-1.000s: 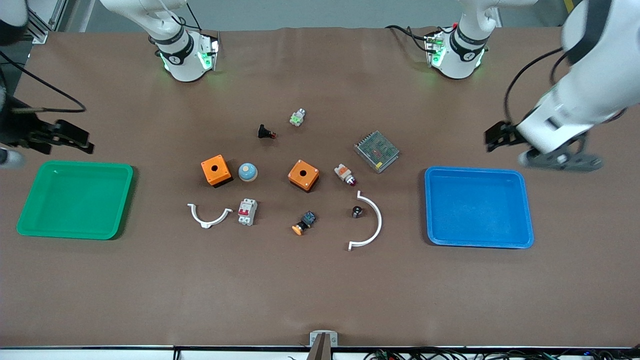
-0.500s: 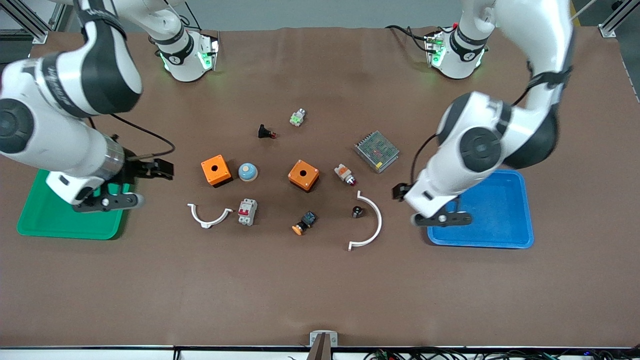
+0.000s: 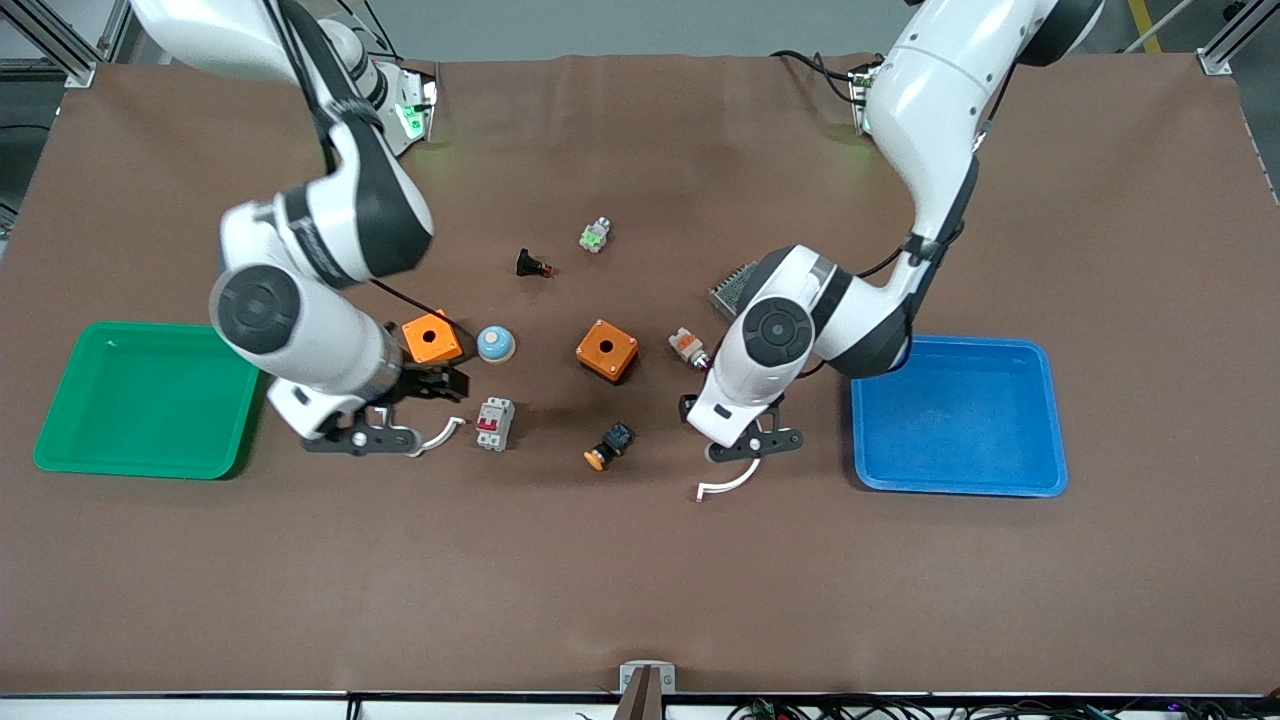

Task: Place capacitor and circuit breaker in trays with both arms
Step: 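Reach the right gripper to the breaker while the left gripper reaches the capacitor, then grasp the capacitor with the left gripper and carry it toward the blue tray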

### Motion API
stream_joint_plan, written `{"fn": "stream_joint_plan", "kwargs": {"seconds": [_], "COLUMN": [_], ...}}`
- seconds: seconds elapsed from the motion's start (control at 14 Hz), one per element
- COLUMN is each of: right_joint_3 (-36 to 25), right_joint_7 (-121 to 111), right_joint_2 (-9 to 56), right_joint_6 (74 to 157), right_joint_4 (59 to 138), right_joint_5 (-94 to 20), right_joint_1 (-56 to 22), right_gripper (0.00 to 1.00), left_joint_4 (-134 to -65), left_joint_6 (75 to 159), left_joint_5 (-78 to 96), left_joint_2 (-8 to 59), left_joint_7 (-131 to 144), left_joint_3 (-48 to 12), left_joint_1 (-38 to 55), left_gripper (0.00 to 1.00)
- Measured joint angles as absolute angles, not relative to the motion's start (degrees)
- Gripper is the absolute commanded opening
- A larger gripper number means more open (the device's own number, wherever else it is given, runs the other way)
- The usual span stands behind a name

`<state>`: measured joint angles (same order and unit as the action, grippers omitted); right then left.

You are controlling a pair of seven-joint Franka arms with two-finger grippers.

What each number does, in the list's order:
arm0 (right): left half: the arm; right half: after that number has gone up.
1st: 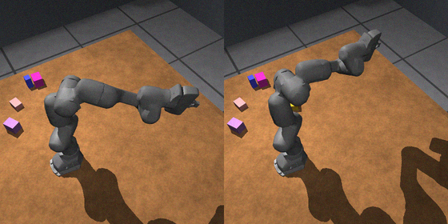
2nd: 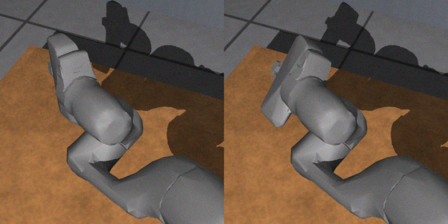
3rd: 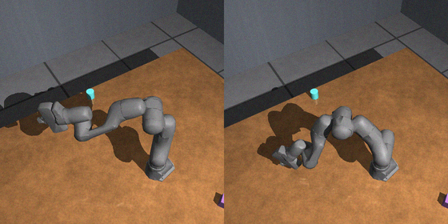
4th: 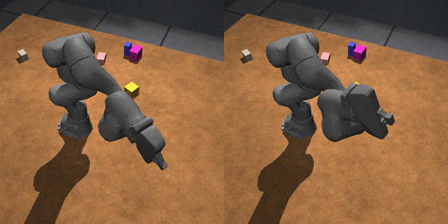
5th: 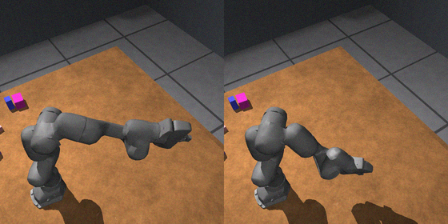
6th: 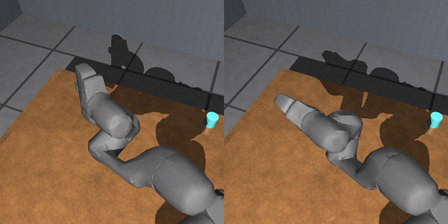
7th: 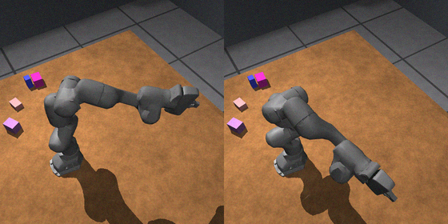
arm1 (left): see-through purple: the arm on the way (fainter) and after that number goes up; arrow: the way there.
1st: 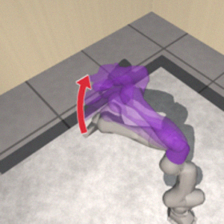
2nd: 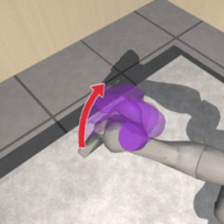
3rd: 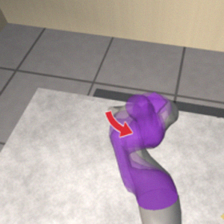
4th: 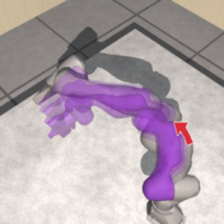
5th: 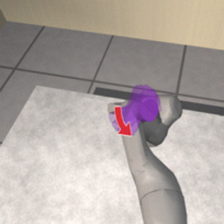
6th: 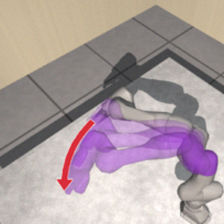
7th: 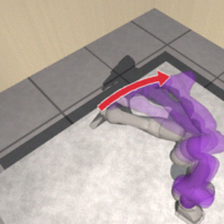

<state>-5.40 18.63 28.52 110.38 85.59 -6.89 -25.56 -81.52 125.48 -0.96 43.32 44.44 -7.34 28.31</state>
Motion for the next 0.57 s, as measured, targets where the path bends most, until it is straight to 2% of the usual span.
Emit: {"fn": "stream_joint_plan", "kwargs": {"seconds": [0.29, 0.57], "right_joint_3": [-5.4, -5.6], "right_joint_7": [21.5, 21.8], "right_joint_2": [35.9, 38.4], "right_joint_6": [119.3, 123.8], "right_joint_4": [86.8, 88.5], "right_joint_5": [-7.4, -7.5], "right_joint_1": [-26.8, -26.8], "right_gripper": [1.00, 1.00], "left_joint_4": [-81.3, -81.1], "left_joint_6": [127.1, 128.1], "left_joint_5": [-1.0, -1.3], "left_joint_2": [46.1, 47.0], "left_joint_7": [44.8, 44.8], "left_joint_3": [-7.3, -7.3], "left_joint_1": [28.8, 28.8], "left_gripper": [0.54, 0.52]}}
